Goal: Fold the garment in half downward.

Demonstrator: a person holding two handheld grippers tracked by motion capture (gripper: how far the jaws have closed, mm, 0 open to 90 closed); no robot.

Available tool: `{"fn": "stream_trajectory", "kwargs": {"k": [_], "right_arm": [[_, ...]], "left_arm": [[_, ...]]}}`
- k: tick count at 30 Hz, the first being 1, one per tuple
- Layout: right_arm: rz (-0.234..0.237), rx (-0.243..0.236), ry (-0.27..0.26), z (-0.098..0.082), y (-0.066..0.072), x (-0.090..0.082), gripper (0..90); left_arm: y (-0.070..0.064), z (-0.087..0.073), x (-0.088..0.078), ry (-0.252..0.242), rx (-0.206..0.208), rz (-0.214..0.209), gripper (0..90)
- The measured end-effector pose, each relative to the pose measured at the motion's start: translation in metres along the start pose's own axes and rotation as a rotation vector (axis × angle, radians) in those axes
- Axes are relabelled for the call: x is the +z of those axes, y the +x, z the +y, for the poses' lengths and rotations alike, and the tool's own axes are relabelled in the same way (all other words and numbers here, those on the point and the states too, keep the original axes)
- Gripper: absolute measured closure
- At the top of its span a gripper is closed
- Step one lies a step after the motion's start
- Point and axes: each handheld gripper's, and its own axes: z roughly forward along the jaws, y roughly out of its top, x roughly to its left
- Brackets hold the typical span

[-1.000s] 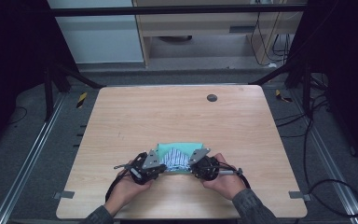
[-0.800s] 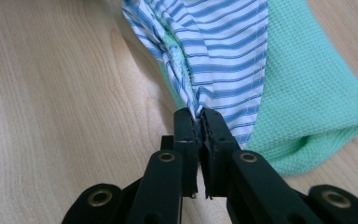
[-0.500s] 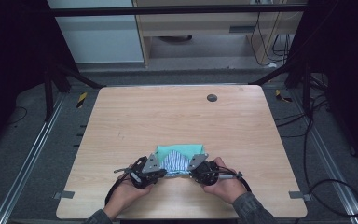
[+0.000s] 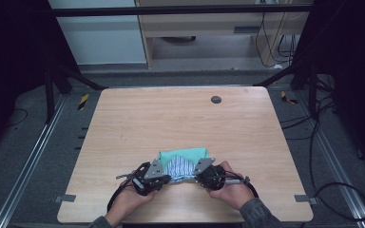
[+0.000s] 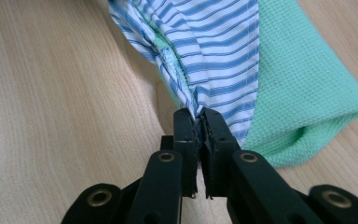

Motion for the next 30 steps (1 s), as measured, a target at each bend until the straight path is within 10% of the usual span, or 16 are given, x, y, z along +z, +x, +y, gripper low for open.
{"fn": "stream_trajectory", "kwargs": {"k": [30], "right_arm": [[0.023,0.032,-0.01,-0.017,0.019,-0.014,56.6]], "left_arm": [[-0.016,-0.008,-0.021,-0.035,-0.018,0.005,71.7]]}}
